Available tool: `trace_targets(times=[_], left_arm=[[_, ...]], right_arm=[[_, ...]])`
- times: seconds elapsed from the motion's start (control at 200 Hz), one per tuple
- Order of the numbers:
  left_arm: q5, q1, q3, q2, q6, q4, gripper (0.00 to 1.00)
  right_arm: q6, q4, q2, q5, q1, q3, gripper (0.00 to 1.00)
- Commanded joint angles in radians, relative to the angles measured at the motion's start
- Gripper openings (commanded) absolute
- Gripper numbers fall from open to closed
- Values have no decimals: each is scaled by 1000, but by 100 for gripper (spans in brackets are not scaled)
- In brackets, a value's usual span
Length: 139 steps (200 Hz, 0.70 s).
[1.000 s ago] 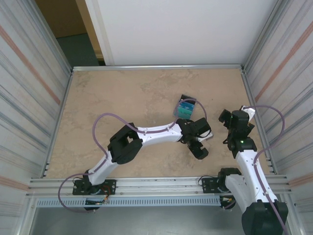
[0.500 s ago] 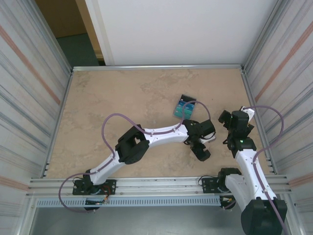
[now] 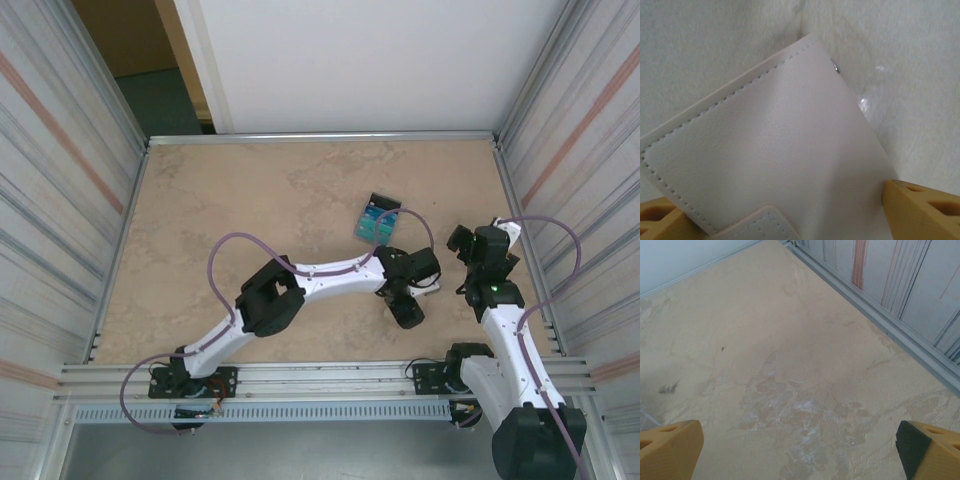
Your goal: Take the credit cards out of the card holder
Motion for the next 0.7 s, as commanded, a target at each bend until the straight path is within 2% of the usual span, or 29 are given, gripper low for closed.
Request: trace_targets(times=[0.0, 0.17, 0.281, 0.496, 0.692], left_arm=[[-90, 36, -74, -35, 125, -99, 85], [-110, 55, -115, -81, 222, -116, 86], [-94, 57, -116, -96, 235, -123, 98], [-16, 55, -61, -94, 112, -102, 99], [-35, 52, -35, -85, 0, -103, 99]], right_arm=[[26, 10, -8, 1, -9, -10, 99], [28, 10, -4, 5, -11, -10, 99], [27, 14, 4, 7, -12, -10, 99], [24, 21, 38, 3, -13, -3, 99], [21, 31, 58, -1, -12, -1, 99]])
